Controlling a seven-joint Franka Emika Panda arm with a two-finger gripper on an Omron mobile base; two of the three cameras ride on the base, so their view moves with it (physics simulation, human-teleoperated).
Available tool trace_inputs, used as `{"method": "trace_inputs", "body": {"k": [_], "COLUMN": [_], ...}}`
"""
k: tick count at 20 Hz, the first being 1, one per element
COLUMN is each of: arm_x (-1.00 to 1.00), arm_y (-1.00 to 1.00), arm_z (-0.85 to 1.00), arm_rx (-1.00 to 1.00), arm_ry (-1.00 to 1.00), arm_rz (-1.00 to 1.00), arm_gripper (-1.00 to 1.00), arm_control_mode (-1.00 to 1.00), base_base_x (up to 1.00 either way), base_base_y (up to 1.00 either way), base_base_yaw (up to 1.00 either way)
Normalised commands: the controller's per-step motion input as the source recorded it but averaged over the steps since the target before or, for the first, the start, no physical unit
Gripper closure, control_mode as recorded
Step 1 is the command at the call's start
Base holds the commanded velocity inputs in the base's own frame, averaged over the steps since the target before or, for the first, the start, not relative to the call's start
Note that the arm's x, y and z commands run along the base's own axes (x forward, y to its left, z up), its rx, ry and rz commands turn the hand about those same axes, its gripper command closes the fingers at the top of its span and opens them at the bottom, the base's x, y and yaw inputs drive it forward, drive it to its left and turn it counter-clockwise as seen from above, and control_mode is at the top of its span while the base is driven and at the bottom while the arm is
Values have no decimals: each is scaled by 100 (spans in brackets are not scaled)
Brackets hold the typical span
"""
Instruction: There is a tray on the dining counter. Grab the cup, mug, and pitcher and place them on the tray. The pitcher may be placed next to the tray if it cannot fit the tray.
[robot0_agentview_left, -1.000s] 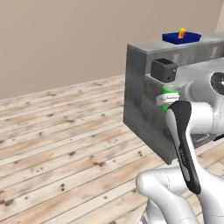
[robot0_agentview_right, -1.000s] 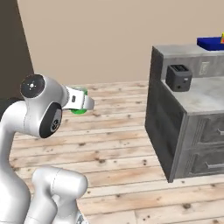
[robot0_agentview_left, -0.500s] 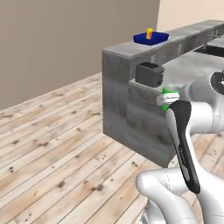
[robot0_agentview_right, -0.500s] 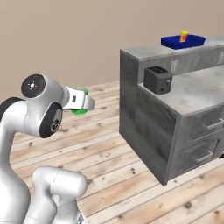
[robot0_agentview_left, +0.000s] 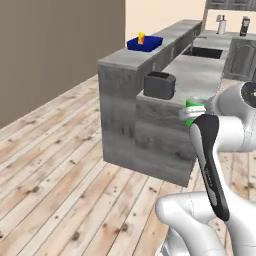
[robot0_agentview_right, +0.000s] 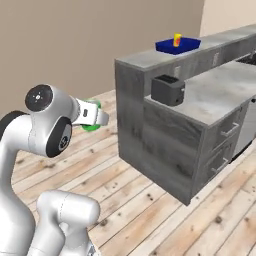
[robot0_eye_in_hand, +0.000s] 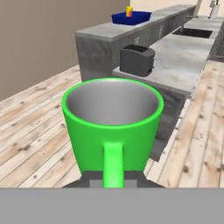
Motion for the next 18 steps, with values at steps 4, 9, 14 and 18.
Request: {"method": "trace_inputs", "body": {"k": [4,9,14,18], "arm_x": [0,0,0,0], "arm_y": [0,0,0,0], "arm_z": [0,0,0,0], "arm_rx": [0,0,0,0], "arm_ry": [0,0,0,0], "arm_rz": [0,0,0,0], "arm_gripper": [100,100,100,100], "arm_control_mode": [100,100,100,100], "base_base_x": [0,0,0,0], "base_base_y": [100,100,100,100], "base_base_yaw": [-57,-54,-52,-44]}}
